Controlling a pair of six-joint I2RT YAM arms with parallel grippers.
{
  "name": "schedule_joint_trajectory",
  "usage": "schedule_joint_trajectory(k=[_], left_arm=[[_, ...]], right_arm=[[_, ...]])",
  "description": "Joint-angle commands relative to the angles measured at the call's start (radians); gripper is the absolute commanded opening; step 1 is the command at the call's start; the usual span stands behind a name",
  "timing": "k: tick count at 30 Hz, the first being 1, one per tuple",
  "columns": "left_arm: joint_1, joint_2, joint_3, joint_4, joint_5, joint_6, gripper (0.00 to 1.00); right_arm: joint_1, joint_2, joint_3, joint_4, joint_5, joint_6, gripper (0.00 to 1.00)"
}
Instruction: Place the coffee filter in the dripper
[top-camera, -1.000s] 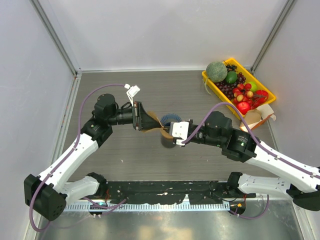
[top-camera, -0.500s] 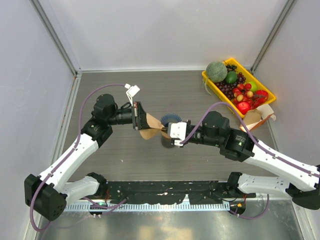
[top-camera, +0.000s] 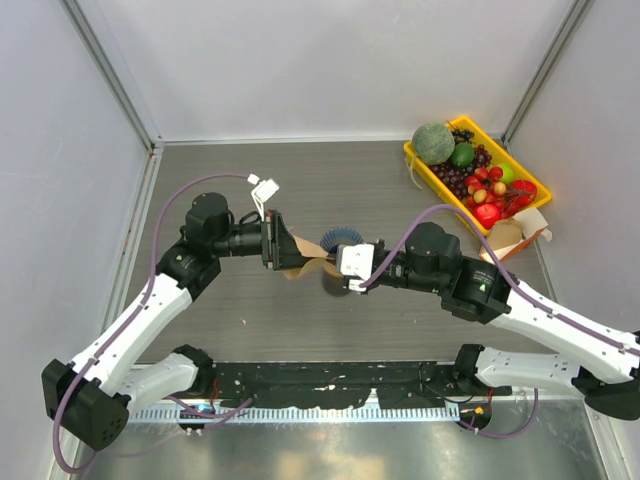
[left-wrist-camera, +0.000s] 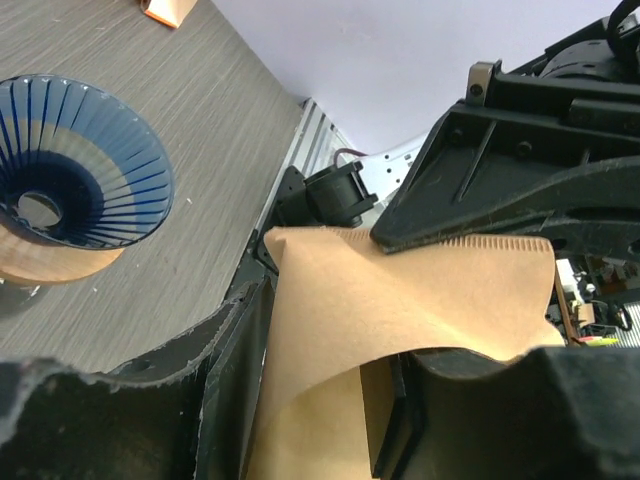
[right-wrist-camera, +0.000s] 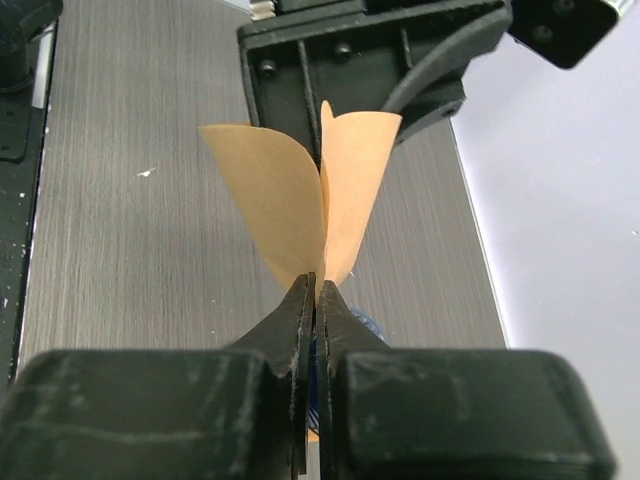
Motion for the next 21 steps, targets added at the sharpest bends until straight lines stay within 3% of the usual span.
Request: schedule_joint_trajectory(k=[1,3,5,10,12,13,15,21], left_arm=[[0.009,-0.028,0.039,-0.078,-0.011,0.079,0.46],[0.01,-0.03,0.036,-0.081,-0.01,0.079,0.44],[0.01,-0.031,0.035,-0.084,-0.008,0.087,0.36],[0.01,-0.036,0.033,-0.083,-0.023,0.089,0.0],[0.013,-0.036,0.038,-0.089,-0.043,0.084,0.0],[0.016,-0.034,0.046,-0.099,-0.06,0.084,0.0],[0.026,-0.036,0.065,-0.136,-0.127,0.107,0.0],[0.026,0.027,0.219,-0.351,-0.434,0.155,0.0]], right_arm=[[0.002,-0.03,0.035,0.002,0.041,-0.011,0.05],[0.002,-0.036,0.032,0.002,0.054,-0.005,0.05],[0.0,-0.038,0.03,0.002,0.059,0.001,0.05],[-0.004,-0.04,0.035,-0.009,0.059,0.024,0.05],[-0.007,-0.032,0.05,-0.033,0.073,0.051,0.27],[-0.01,-0.021,0.058,-0.044,0.08,0.083,0.48],[-0.029,-0.015,0.076,-0.07,0.117,0.148,0.72],[-0.163,-0.024,0.141,-0.081,0.1,0.392,0.94]])
